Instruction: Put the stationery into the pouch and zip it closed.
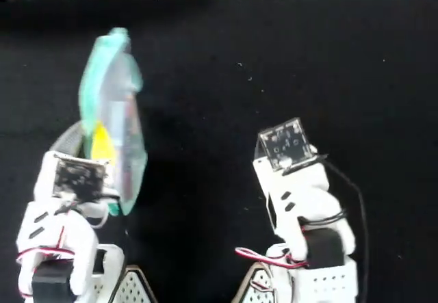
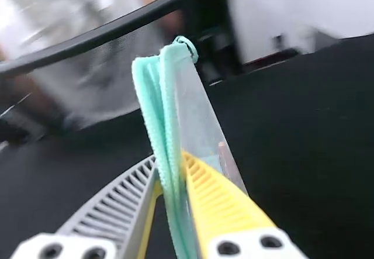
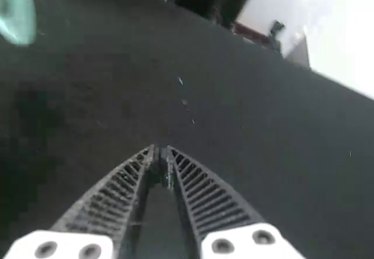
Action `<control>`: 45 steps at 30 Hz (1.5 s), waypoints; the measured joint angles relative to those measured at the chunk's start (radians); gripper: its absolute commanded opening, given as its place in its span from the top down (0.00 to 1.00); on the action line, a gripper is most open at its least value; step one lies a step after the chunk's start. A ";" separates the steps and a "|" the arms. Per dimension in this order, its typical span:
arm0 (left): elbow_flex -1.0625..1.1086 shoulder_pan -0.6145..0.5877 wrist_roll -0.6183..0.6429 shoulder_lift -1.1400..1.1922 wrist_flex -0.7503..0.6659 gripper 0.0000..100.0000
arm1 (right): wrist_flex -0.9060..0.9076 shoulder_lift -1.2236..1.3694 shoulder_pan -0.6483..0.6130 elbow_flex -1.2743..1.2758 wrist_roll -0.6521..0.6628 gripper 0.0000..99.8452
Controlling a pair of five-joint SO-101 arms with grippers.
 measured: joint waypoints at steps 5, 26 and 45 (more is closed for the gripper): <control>-0.021 -0.153 -0.005 0.002 -0.020 0.97 | -0.078 -0.176 0.061 0.290 -0.002 0.99; 0.057 0.388 0.060 0.489 -0.253 0.97 | -0.072 -0.184 0.069 0.338 0.000 0.99; -0.272 0.582 0.230 0.999 -0.333 0.85 | -0.072 -0.184 0.135 0.338 0.000 0.99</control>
